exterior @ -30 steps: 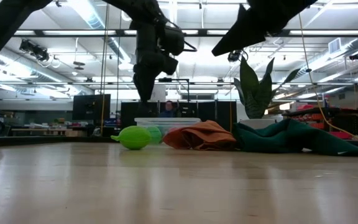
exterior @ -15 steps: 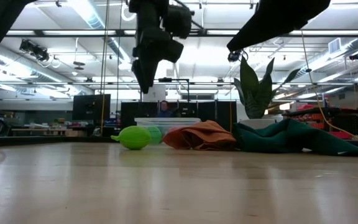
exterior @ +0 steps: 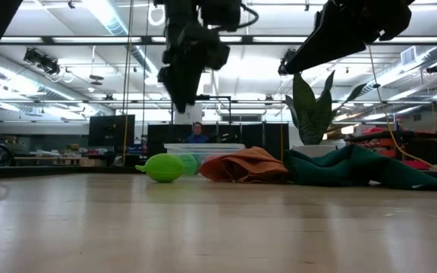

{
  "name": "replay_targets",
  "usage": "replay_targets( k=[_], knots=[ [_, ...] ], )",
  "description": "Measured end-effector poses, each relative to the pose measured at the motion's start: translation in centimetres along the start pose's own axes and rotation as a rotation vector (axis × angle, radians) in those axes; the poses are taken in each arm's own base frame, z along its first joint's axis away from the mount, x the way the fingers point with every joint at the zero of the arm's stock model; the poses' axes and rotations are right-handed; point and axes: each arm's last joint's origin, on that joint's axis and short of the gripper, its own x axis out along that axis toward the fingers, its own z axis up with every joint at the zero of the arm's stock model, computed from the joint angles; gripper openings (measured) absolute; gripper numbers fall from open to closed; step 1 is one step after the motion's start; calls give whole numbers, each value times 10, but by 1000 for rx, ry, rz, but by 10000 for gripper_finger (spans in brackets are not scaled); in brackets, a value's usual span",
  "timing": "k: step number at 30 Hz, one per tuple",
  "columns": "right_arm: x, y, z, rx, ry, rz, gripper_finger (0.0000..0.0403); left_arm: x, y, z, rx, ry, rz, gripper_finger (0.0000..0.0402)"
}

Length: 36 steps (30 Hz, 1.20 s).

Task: Pick and placing Produce into tupperware
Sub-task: Put the green melon into the transparent container

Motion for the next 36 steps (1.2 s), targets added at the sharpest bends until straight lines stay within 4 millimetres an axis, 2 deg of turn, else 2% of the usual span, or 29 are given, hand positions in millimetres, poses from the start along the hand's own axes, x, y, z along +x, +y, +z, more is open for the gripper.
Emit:
replay_targets(
  k=[4, 7, 13, 16, 18, 24, 28, 36],
  knots=[
    [0, 0, -1, 0, 7, -2, 164, 26, -4, -24, -55, 31, 5, 244],
    [0, 0, -1, -3, 9, -3, 164, 44, 6, -46, -136, 38, 10, 240],
    [1, -1, -1, -2, 10, -5, 164, 35, 34, -70, -283, -68, -28, 232],
    [1, -1, -1, -1, 10, -5, 164, 22, 43, -67, -265, -131, -50, 234],
    [2, -2, -1, 1, 14, -4, 164, 20, 47, -65, -256, -137, -56, 237],
    [9, -9, 0, 10, 38, 6, 164, 30, 50, -59, -256, -122, -65, 256],
    [11, -11, 0, -61, 38, -21, 164, 35, 47, -55, -224, -139, -69, 266],
    [12, -11, 3, -107, 17, -13, 164, 42, 47, -52, -205, -137, -64, 262]
  ],
)
